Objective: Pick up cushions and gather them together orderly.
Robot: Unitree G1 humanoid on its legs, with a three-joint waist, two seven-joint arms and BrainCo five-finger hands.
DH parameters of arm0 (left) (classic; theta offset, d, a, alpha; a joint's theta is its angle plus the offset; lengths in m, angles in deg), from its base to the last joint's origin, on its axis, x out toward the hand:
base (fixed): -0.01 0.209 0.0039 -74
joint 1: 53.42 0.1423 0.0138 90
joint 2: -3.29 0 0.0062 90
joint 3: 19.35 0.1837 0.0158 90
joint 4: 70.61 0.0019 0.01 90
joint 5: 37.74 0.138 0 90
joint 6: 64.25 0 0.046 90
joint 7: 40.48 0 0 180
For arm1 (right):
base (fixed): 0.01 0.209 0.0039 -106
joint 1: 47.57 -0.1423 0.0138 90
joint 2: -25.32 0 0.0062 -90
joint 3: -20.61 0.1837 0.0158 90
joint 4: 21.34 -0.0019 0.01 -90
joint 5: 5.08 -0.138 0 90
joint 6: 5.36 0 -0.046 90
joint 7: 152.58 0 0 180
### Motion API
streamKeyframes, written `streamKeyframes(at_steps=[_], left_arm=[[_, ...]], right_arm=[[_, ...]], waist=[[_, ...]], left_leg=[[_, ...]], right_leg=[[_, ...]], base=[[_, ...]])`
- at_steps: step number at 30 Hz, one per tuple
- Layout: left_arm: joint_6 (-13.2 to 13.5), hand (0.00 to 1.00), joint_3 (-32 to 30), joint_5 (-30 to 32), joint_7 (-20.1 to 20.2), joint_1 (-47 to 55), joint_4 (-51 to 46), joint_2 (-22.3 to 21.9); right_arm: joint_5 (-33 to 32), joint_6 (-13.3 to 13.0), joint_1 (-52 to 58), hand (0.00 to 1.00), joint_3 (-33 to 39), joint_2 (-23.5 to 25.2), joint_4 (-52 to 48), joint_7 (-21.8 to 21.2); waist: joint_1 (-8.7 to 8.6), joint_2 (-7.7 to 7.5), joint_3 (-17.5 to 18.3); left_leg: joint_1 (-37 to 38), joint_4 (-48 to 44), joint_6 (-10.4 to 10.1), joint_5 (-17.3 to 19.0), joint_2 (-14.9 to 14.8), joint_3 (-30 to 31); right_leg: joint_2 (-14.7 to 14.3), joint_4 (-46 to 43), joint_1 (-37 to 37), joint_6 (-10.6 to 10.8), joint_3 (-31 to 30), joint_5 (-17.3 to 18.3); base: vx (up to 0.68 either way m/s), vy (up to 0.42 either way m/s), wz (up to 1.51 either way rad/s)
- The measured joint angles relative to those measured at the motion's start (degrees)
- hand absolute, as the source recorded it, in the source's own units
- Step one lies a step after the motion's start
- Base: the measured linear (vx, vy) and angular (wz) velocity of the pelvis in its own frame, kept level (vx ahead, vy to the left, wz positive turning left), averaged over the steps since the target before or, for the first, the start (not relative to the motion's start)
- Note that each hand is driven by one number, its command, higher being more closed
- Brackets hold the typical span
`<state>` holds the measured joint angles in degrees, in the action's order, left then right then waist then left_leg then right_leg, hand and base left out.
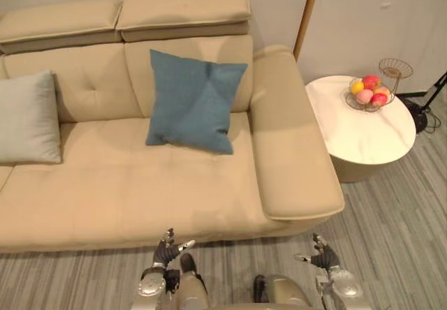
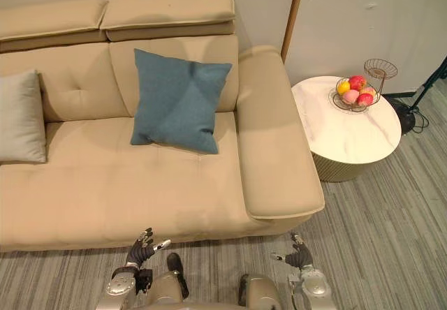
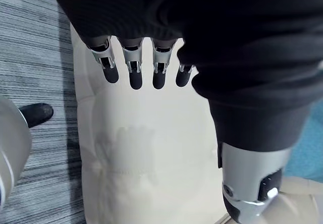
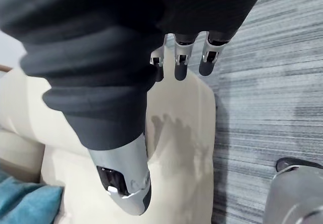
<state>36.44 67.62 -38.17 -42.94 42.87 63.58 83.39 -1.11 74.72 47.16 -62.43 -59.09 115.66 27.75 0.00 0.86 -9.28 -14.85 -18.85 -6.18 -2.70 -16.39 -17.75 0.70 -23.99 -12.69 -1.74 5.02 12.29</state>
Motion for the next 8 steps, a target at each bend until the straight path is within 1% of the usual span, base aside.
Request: streamKeyframes(at_steps=[1, 2, 3, 4, 5, 6, 7, 8], left_arm=[[-0.1, 0.0, 0.0, 0.0, 0.0, 0.4, 0.1, 0.0], [-0.1, 0.0, 0.0, 0.0, 0.0, 0.6, 0.1, 0.0], [-0.2, 0.0, 0.0, 0.0, 0.1, 0.9, 0.3, 0.2], [-0.2, 0.0, 0.0, 0.0, 0.1, 1.1, 0.5, 0.3], [-0.2, 0.0, 0.0, 0.0, 0.3, 1.2, 0.9, 0.3], [-0.2, 0.0, 0.0, 0.0, 0.4, 1.1, 1.0, 0.3], [-0.2, 0.0, 0.1, 0.0, 0.7, 0.6, 1.1, 0.7], [-0.2, 0.0, 0.2, 0.1, 1.0, 0.4, 1.2, 1.1]], right_arm=[[0.1, 0.1, -0.4, 0.0, 0.0, -0.5, 0.0, 0.0], [0.1, 0.1, -0.6, 0.0, 0.0, -0.7, 0.0, 0.0], [0.2, 0.2, -0.7, 0.0, 0.1, -1.0, 0.1, -0.1], [0.2, 0.2, -1.0, 0.0, 0.1, -1.3, 0.6, -0.1], [0.4, 0.3, -1.2, 0.0, 0.7, -1.3, 1.4, -0.1], [0.7, 0.3, -1.2, 0.0, 1.3, -1.2, 1.4, -0.1], [0.8, 0.4, -0.9, 0.0, 1.6, -0.9, 1.9, 0.0], [0.9, 0.5, -0.5, 0.0, 1.7, -0.9, 1.8, -0.2]], waist=[[0.02, 0.11, 0.1], [-0.08, 0.26, 0.2], [-0.18, 0.54, 0.3], [-0.42, 0.73, 0.4], [-0.88, 1.05, 0.6], [-1.07, 1.93, 1.1], [-1.65, 1.61, 1.2], [-2.11, 1.2, 1.4]], left_leg=[[0.5, -2.6, 1.2, 2.7, 0.9, -0.1], [1.2, -3.6, 1.5, 4.1, 1.4, -0.2], [3.2, -4.7, 1.9, 7.3, 2.0, -0.5], [5.3, -4.2, 1.7, 9.4, 2.8, -0.5], [8.0, -0.6, 1.0, 10.6, 4.0, -0.6], [9.7, 3.3, 0.8, 10.7, 4.8, -0.8], [11.7, 9.9, -0.5, 9.6, 5.9, -1.2], [11.7, 11.6, 0.0, 8.5, 6.9, -1.1]], right_leg=[[0.2, 2.2, 0.1, 0.0, -0.4, -1.8], [0.2, 3.2, 0.0, 0.1, -0.6, -2.7], [0.2, 5.0, -0.4, 0.0, -1.0, -4.6], [0.3, 6.1, -0.7, 0.2, -1.3, -5.8], [0.3, 7.8, -0.7, 0.7, -1.2, -7.2], [0.2, 8.7, -0.6, 1.1, -1.0, -7.8], [0.7, 10.3, -0.5, 2.5, -0.3, -8.9], [1.5, 12.5, 0.1, 3.0, 0.6, -10.5]], base=[[-0.21, -0.034, -0.1], [-0.15, 0.045, -0.16], [-0.14, 0.069, -0.15], [-0.16, 0.112, -0.11], [-0.11, 0.103, 0.0], [-0.17, 0.169, 0.2], [-0.16, 0.159, 0.29], [-0.13, 0.132, 0.26]])
